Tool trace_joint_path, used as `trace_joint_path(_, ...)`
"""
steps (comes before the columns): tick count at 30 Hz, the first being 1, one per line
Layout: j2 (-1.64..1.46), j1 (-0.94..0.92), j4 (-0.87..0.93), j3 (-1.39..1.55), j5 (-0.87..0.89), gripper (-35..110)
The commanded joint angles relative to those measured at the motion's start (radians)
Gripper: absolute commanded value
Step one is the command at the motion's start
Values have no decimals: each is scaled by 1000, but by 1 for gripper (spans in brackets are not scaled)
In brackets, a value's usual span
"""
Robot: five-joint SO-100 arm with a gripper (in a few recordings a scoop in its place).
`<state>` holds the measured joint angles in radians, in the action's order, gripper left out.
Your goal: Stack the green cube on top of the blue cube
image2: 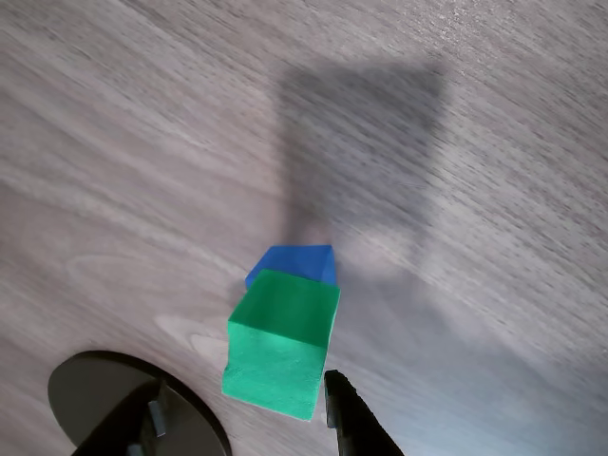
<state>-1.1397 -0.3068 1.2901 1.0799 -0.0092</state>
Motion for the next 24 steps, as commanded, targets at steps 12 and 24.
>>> trace_joint_path(12, -305, 67, 275, -29, 2, 25)
trace_joint_path(24, -1091, 230, 204, 675, 0, 0)
